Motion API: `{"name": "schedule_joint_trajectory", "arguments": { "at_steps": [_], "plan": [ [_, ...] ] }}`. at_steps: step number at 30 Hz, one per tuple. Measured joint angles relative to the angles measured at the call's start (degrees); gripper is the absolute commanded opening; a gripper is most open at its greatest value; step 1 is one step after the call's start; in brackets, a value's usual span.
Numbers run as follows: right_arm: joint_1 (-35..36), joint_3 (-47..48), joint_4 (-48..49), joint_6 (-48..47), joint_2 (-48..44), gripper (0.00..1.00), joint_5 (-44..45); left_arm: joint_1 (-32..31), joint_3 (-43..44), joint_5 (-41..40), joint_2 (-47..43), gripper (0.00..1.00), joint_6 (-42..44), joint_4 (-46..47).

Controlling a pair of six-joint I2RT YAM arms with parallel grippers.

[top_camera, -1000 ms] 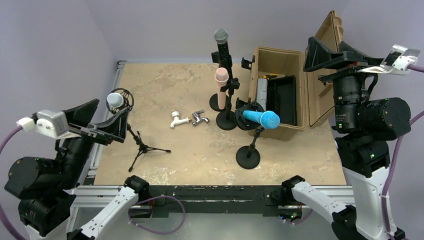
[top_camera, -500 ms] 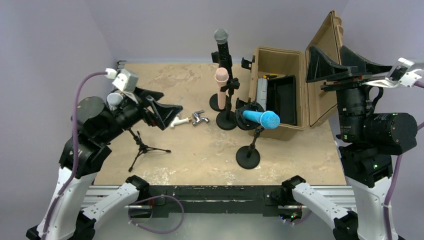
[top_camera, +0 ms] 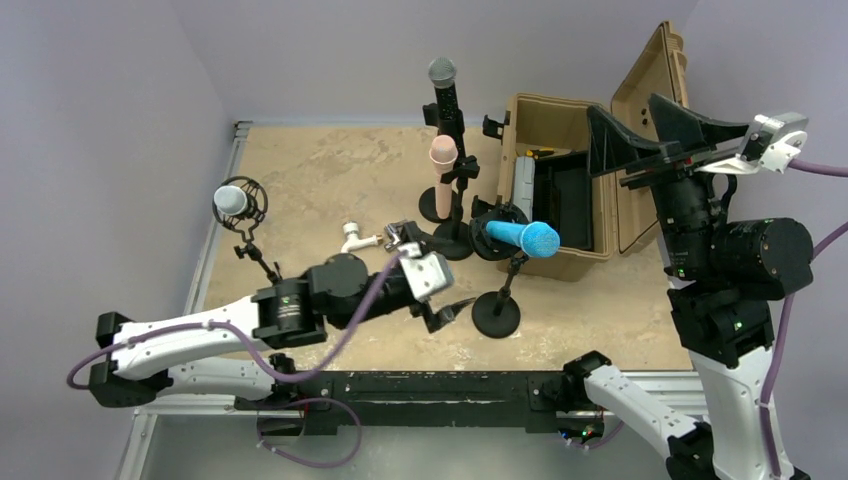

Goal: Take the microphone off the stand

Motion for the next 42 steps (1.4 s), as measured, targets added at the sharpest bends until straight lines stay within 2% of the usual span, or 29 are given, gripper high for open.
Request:
{"name": "schedule_joint_trajectory", "arguments": {
  "at_steps": [3, 6, 12, 18, 25, 37, 40, 42],
  "plan": [
    [0.0, -0.4, 0.3, -0.3, -1.0, 0.98, 0.0, -3.0, -2.1, -3.8, 4.5, 1.00, 9.2, 7.7],
    [0.0, -1.0, 0.8, -0.6, -2.4, 0.98, 0.1, -3.0, -2.2, -6.1, 9.7, 1.00, 16.2, 13.9],
    [0.0, -2.1, 1.6, -1.2, -4.3, 0.98, 0.2, -3.0, -0.5, -6.6, 16.8, 0.95, 24.8, 21.7],
    [0.0, -2.8, 2.2, -1.6, -5.1, 0.98, 0.6, -3.0, 3.8, -5.3, 20.7, 0.87, 27.9, 25.6],
    [0.0, -3.5, 2.6, -2.1, -5.8, 0.98, 1.7, -3.0, 6.9, -5.2, 24.6, 0.73, 30.4, 29.3],
    [0.0, -4.3, 3.4, -2.5, -6.4, 0.98, 2.1, -3.0, 7.2, -7.4, 27.7, 0.44, 32.9, 32.0],
    [0.0, -4.5, 3.5, -2.5, -6.4, 0.98, 2.1, -2.8, 7.5, -8.7, 28.3, 0.41, 33.1, 32.9],
    [0.0, -4.5, 3.5, -2.5, -6.4, 0.98, 2.1, -2.7, 7.6, -9.4, 28.6, 0.34, 33.4, 33.3]
  ]
}}
